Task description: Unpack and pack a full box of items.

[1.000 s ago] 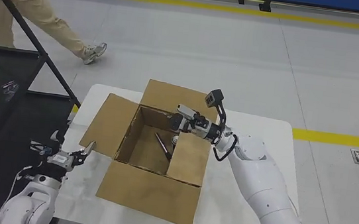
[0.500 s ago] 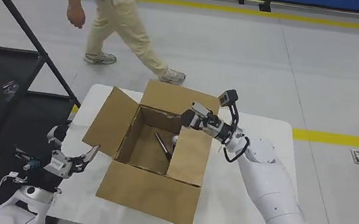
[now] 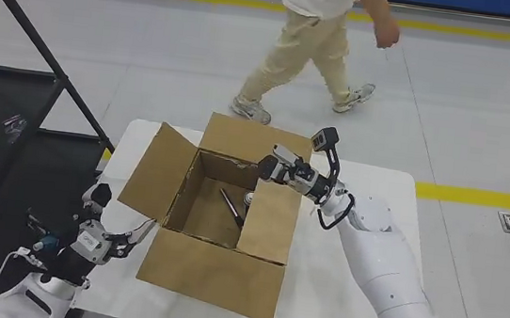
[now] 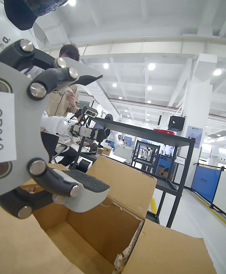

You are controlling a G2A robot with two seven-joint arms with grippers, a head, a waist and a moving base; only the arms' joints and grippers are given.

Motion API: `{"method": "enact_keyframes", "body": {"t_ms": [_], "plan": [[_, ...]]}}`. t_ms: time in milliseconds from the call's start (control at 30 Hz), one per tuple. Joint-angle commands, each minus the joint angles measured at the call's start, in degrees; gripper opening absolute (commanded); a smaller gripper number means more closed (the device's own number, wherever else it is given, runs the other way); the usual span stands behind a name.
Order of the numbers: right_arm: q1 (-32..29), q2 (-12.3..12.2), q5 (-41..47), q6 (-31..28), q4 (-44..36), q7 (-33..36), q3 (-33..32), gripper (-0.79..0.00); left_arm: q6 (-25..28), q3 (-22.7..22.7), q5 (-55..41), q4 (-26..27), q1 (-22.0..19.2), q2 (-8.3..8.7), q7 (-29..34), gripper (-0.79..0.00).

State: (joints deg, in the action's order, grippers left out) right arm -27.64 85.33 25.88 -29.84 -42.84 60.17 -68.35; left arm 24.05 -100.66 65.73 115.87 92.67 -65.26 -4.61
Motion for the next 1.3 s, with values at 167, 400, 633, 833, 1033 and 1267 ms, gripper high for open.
{"method": "enact_keyframes", "body": {"t_ms": [167, 400, 633, 833, 1033, 1267], "plan": [[-3.91, -1.79, -5.56, -3.68, -8.05, -0.69, -2.42, 0.0, -0.09, 5.19, -3.85, -1.53, -4.13, -0.19, 6.78, 0.0], [-11.17, -5.24, -9.08, -6.54, -16.95, 1.78, -10.51, 0.0, 5.01, 16.05, -14.43, -9.04, -15.69, -0.61, 20.16, 0.0], [-19.11, -7.68, -10.2, -6.74, -25.75, 0.88, -17.4, 0.0, 3.7, 24.37, -28.69, -21.7, -28.06, -1.53, 33.78, 0.0], [-21.35, -8.49, -12.36, -5.78, -28.29, -0.23, -19.27, 0.0, 2.26, 24.93, -28.63, -22.95, -29.65, -1.6, 35.34, 0.0], [-21.35, -8.49, -12.36, -5.78, -28.29, -0.23, -19.27, 0.0, 2.2, 24.89, -28.94, -22.86, -29.64, -1.62, 34.99, 0.0], [-22.87, -8.71, -11.3, -5.3, -31.37, -4.43, -18.9, 0.0, 2.28, 28.82, -36.61, -27.3, -34.33, -2.24, 39.94, 0.0]]}}
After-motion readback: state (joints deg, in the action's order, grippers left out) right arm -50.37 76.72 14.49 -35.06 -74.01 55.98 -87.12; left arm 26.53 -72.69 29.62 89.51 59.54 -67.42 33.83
